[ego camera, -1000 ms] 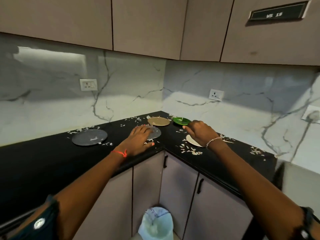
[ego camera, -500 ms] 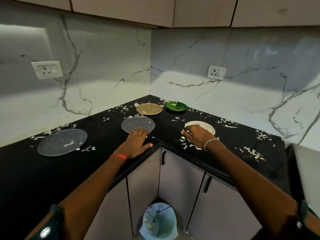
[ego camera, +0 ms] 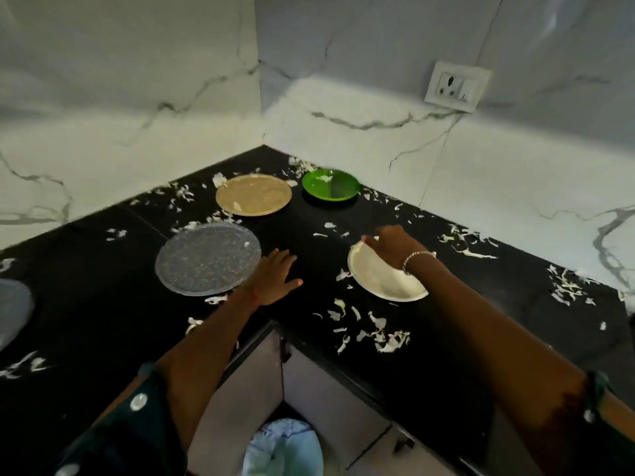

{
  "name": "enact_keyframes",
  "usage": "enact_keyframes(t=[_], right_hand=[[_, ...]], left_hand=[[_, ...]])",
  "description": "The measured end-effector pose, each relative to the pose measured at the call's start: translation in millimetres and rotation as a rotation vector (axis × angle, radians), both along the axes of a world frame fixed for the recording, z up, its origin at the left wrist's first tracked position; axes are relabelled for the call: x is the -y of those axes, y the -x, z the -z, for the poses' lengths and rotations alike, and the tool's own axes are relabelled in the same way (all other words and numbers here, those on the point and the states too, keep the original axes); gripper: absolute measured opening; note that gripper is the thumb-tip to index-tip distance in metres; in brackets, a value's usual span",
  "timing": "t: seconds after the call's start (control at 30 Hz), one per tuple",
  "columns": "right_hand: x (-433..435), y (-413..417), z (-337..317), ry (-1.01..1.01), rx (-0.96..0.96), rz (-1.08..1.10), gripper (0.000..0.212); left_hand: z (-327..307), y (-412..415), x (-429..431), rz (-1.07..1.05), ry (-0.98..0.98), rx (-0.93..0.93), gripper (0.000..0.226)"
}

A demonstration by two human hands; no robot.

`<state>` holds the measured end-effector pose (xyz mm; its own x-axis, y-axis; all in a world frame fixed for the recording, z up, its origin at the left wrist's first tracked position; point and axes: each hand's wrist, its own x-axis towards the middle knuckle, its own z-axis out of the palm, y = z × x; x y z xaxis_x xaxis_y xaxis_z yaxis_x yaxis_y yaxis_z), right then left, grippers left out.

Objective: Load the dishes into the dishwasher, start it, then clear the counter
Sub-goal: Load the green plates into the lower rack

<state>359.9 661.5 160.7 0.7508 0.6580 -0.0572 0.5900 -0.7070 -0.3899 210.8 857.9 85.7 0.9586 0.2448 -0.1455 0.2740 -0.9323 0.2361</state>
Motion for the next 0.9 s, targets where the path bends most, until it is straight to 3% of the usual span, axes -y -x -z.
enact_keyframes(t=[0.3, 0.47, 0.67, 0.73, 0.9], right_hand=[[-74, -121, 33, 0.01, -0.088, 0.077, 0.041], [-117, -156, 45, 0.022, -0.174, 0.145, 0.038], [-172, -191, 71, -0.389, -0.71, 0.451, 0.038], [-189, -201, 77, -0.511, -0.808, 0.537, 0.044], [-215, -213, 85, -0.568, -1.0, 0.559, 0.054]], left_hand=[[56, -105, -46, -0.109, 0.088, -0.057, 0.068], [74, -105, -51, -0.113, 0.033, 0.111, 0.095], [88, -110, -56, -0.142, 0.056, 0.239, 0.081], [91, -111, -58, -0.149, 0.054, 0.249, 0.079], [93, -111, -61, -0.144, 0.081, 0.241, 0.078]])
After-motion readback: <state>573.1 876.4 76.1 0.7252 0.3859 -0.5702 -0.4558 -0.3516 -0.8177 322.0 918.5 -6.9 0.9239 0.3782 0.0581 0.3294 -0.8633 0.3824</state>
